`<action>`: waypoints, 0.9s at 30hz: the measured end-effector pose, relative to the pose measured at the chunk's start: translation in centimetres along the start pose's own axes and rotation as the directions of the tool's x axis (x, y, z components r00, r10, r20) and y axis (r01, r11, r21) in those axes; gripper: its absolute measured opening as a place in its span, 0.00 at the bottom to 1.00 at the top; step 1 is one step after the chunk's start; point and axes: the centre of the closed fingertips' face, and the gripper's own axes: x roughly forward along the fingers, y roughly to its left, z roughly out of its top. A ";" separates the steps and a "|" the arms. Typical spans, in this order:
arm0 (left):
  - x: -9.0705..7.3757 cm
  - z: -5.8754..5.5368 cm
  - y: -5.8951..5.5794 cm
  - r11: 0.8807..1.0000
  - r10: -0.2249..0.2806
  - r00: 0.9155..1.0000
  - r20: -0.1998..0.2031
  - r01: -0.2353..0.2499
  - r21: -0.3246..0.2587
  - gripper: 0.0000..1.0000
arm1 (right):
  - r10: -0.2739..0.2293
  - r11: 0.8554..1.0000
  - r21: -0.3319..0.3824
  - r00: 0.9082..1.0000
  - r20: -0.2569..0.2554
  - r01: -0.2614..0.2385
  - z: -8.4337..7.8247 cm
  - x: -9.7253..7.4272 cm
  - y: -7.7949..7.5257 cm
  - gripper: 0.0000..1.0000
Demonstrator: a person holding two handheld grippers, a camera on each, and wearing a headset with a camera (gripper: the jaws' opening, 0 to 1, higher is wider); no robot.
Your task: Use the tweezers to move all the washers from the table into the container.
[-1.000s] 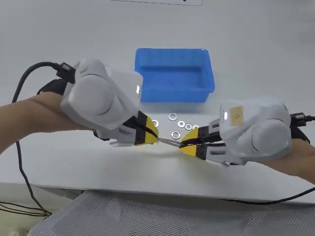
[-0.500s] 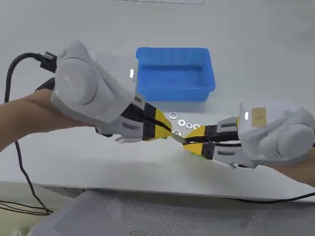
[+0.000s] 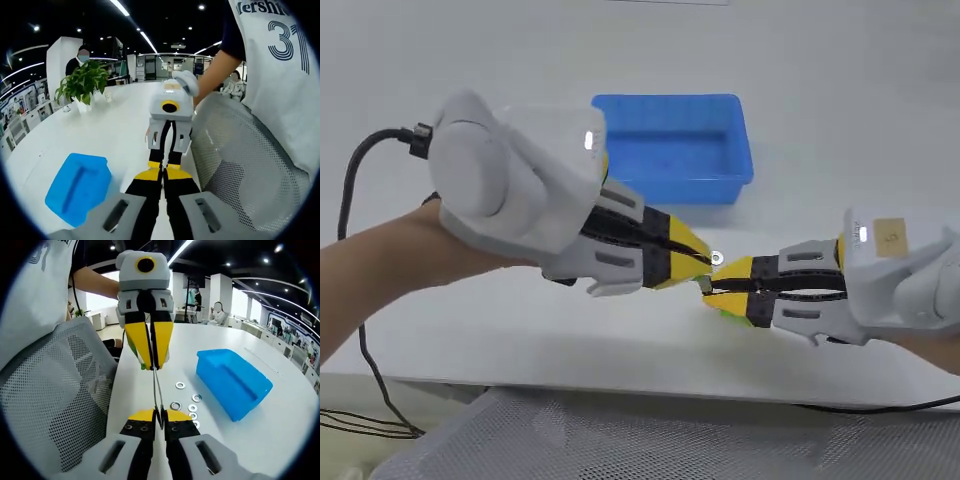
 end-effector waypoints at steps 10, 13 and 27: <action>0.4 0.4 0.1 1.000 -0.012 0.999 0.033 0.012 -0.013 0.05 | 0.046 0.999 -0.013 0.999 -0.006 -0.046 0.1 0.0 0.2 0.07; 0.3 0.3 0.1 1.000 -0.009 0.999 0.032 0.010 -0.014 0.05 | 0.060 0.998 -0.020 0.998 -0.002 -0.060 0.1 0.1 0.2 0.07; 0.6 0.6 0.1 0.999 -0.022 0.999 0.046 0.023 -0.029 0.05 | 0.117 0.991 -0.055 0.992 -0.038 -0.119 -0.1 0.3 0.3 0.09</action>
